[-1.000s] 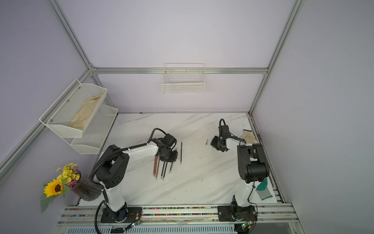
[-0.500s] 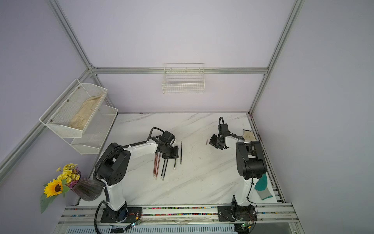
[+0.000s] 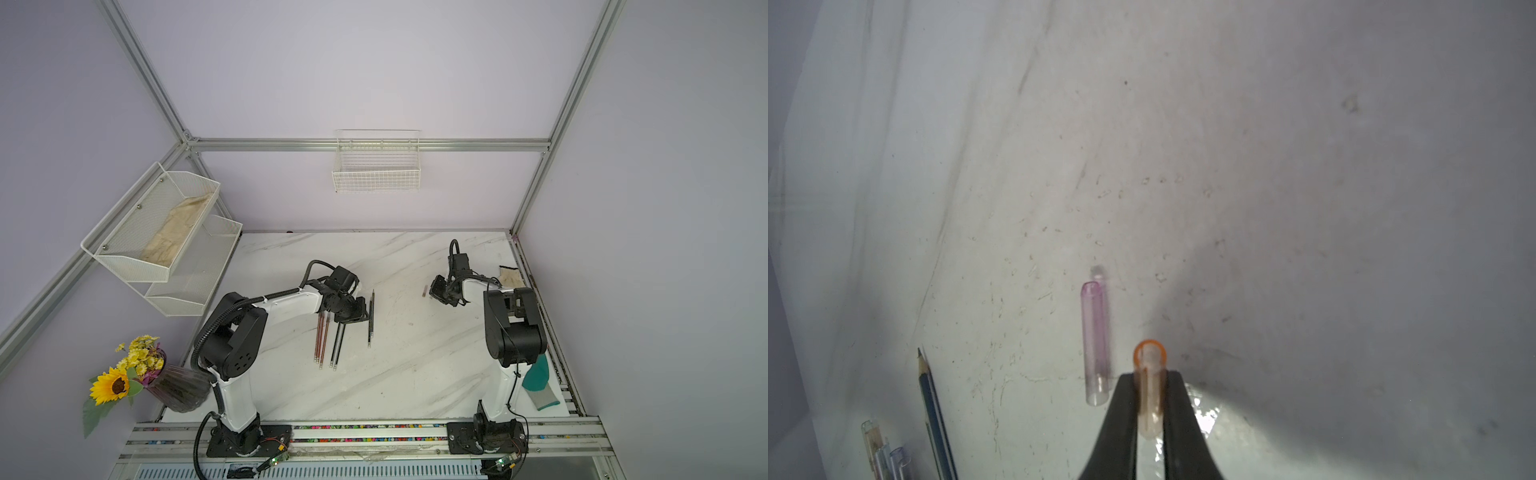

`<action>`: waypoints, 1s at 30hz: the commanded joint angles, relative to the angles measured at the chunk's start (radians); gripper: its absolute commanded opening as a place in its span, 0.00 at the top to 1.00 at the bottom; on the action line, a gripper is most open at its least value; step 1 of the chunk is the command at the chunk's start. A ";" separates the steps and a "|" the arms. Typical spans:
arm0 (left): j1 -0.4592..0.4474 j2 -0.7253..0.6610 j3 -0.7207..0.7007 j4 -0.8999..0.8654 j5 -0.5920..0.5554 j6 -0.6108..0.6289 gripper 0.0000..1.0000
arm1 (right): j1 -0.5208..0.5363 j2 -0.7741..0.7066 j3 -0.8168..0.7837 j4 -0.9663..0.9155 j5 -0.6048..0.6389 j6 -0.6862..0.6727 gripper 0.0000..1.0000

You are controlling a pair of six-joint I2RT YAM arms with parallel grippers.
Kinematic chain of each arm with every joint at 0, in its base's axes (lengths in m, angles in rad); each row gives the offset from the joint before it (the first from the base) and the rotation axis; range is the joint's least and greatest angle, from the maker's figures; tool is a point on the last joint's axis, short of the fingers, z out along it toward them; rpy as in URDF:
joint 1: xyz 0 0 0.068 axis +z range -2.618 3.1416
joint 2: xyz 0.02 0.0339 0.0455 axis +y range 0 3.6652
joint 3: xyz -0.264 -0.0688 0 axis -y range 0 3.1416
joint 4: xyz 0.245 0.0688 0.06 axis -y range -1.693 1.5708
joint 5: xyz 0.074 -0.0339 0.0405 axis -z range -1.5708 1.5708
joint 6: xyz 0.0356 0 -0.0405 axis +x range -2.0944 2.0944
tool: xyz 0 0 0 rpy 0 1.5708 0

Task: Remove the protective cover of the pencils
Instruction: Place the protective sleeve at the center of the board.

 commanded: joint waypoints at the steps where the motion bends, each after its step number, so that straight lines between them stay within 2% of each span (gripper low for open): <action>1: 0.010 -0.006 0.063 0.031 0.017 -0.006 0.77 | 0.004 0.027 -0.021 -0.009 -0.026 -0.014 0.87; 22: 0.014 -0.102 0.020 0.032 0.007 0.016 0.78 | 0.003 0.038 -0.033 0.019 -0.060 -0.009 0.77; 30: 0.014 -0.139 0.017 0.012 -0.011 0.034 0.78 | 0.004 0.023 -0.032 0.018 -0.078 -0.007 0.77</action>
